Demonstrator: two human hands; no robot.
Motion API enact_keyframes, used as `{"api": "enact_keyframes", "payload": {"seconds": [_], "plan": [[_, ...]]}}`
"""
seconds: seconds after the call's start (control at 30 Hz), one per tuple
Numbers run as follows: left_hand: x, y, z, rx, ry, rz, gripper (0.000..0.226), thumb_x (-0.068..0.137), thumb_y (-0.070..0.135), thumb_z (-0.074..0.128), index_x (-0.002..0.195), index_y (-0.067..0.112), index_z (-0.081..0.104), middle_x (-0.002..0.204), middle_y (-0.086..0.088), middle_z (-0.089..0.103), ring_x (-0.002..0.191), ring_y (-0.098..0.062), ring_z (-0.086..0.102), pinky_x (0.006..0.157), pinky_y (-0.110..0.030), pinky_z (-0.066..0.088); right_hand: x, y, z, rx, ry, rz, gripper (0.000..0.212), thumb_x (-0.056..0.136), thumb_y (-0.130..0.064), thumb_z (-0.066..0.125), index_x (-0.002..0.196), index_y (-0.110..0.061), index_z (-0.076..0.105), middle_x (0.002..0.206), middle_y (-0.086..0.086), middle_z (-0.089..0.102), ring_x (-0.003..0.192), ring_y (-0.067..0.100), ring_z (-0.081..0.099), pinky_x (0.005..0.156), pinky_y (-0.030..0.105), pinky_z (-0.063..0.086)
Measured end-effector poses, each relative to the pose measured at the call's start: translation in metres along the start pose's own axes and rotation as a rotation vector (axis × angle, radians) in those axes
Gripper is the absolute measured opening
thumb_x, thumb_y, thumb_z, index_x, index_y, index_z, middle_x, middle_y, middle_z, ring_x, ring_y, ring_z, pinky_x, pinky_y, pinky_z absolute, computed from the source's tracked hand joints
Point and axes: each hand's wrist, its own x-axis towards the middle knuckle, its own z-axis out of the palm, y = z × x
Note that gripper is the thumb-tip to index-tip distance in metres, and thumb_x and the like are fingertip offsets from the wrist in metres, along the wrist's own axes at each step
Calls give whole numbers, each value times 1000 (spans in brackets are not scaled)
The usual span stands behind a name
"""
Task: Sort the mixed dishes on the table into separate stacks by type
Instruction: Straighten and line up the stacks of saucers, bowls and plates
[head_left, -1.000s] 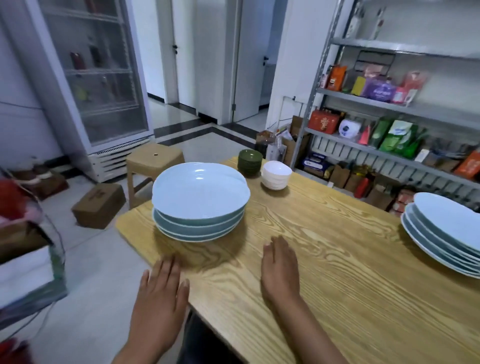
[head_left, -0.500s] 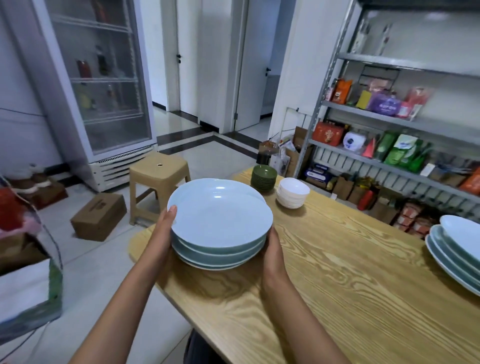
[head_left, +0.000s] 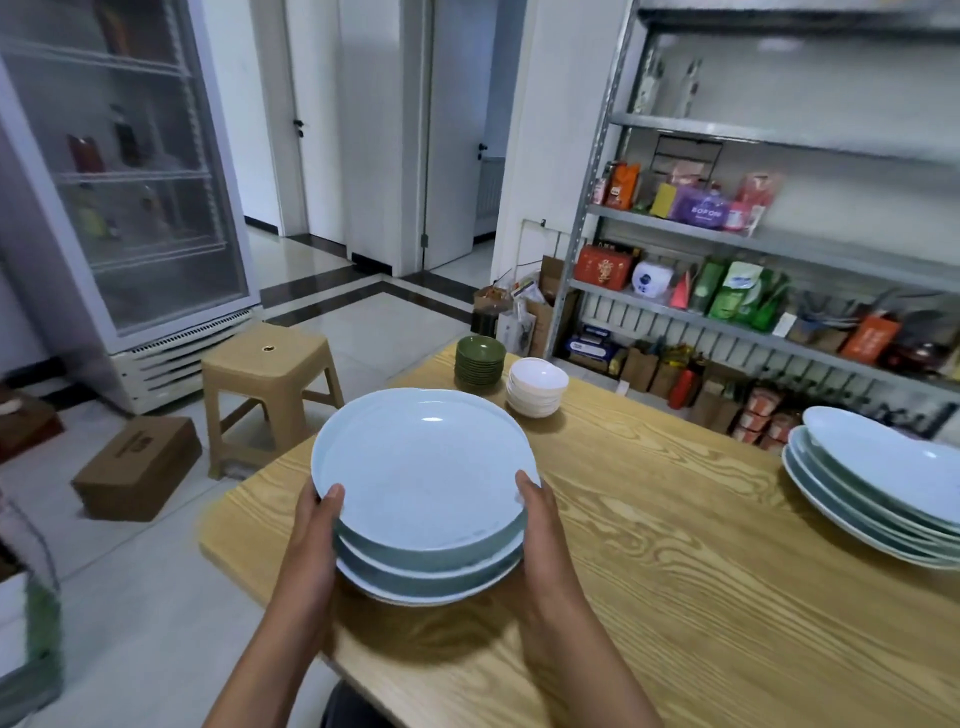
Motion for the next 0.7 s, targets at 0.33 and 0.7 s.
{"api": "enact_keyframes", "payload": {"seconds": [0.33,0.7], "plan": [[-45,-20,79,11,-181,-39,30,98,37,40,127,32,49,112,17,62,95,5,60,72,-18,44,-63,-17,-90,-1,271,-94,42,79,-43,62,121,-39,59,114,-5,70,105,24,66,97,53,49],[-55,-33,214,43,-380,-125,23,102,27,39,122,28,50,99,26,56,72,22,56,55,-1,42,-70,-53,-173,80,585,-140,35,90,-36,56,124,-40,57,119,-10,68,113,19,61,101,48,46]]}}
